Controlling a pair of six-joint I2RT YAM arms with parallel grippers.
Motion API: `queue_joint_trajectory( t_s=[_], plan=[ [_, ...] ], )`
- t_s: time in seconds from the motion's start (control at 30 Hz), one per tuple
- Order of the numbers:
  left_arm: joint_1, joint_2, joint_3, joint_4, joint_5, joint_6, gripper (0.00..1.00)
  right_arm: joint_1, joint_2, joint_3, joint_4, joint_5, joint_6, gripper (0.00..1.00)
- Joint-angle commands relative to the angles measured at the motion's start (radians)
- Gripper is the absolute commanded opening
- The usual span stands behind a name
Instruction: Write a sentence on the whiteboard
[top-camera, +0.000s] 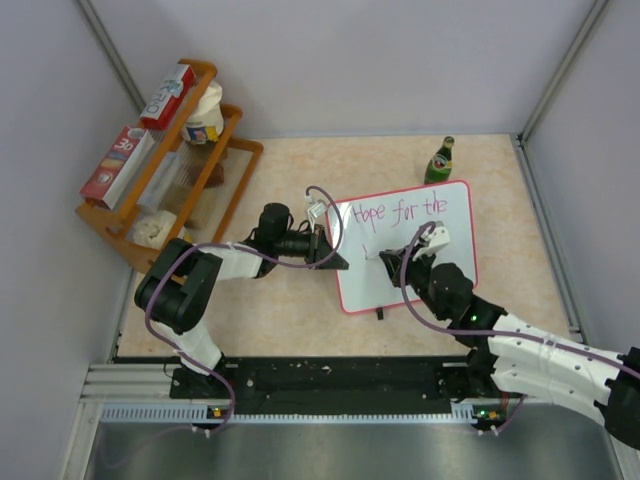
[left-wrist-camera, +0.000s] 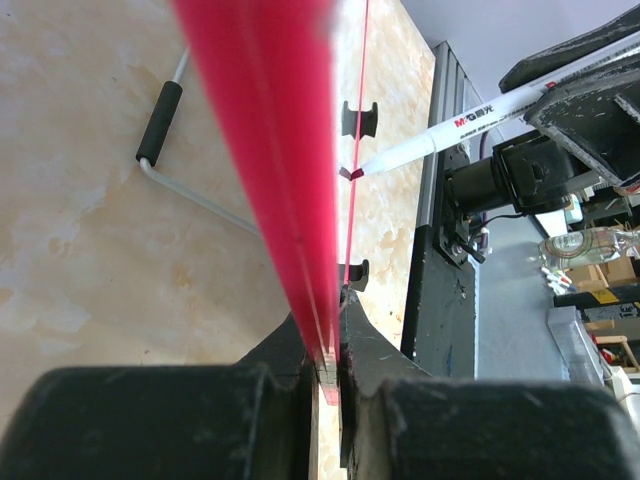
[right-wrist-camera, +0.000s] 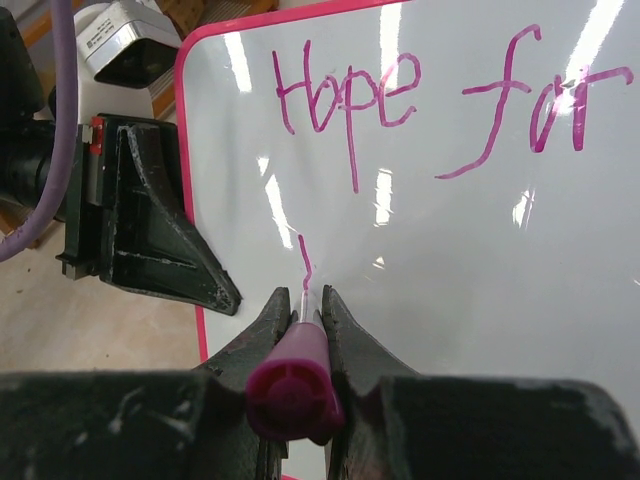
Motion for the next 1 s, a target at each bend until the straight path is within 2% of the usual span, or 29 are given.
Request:
queue_joint_trajectory(
  t_s=[0.0, 0.53, 0.97],
  plan=[
    [-0.043, 0.012, -0.037, -0.121, -0.001, 0.156, 0.0, 0.009, 0.014, 0.053, 0.034, 0.058, -0.029, 0.0],
    [-0.043, 0.012, -0.036, -0.12, -0.001, 0.156, 0.0, 0.006, 0.024, 0.079, -0.002, 0.13, -0.032, 0.0],
    [-0.043, 0.012, -0.036, -0.121, -0.001, 0.156, 0.0, 0.006, -0.003, 0.039, -0.065, 0.086, 0.004, 0.0]
  ],
)
